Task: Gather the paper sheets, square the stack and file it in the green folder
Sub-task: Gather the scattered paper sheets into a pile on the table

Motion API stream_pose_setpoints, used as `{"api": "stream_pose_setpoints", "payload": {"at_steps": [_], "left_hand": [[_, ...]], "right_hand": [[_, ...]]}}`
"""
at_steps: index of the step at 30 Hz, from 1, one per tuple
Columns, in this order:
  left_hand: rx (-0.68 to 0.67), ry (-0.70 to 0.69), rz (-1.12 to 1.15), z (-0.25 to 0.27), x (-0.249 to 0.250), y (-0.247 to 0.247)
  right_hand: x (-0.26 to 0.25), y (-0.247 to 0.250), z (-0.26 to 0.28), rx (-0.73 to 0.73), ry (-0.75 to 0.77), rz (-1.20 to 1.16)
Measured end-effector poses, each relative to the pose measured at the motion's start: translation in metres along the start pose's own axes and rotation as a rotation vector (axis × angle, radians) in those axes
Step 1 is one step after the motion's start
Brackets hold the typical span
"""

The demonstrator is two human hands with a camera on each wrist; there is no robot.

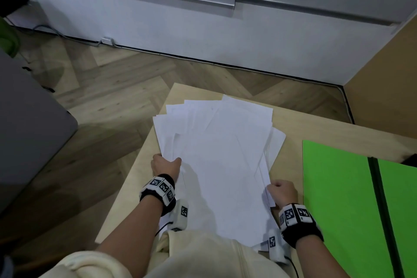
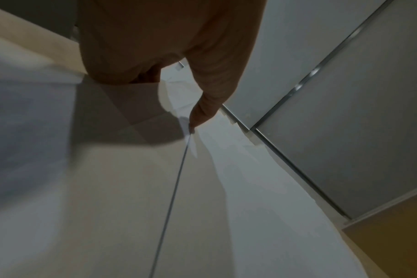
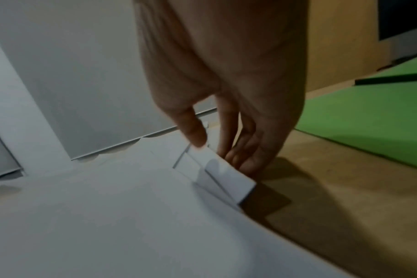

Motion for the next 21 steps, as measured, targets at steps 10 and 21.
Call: {"api": "stream_pose_setpoints", "payload": {"at_steps": [10,21], "left_hand": [[-0.124,0.026,-0.205,0.006,0.01,-0.013],[-0.315,0.052,-0.114,-0.005,0.003,-0.035]], "right_hand": [[-0.018,-0.032,-0.009,-0.086,-0.038,-0.246],[-0.027,-0.037,0.006,-0.123,0.0,-0.403]]}}
Point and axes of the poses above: each hand's wrist, its own z-axis away from the middle knuckle, its own y-axis out of the back of the hand, x = y × z, the point moved 10 cm from there along -z, towards the middle knuckle, and after that the axes turned 3 degrees about y, right-handed, at the moved point
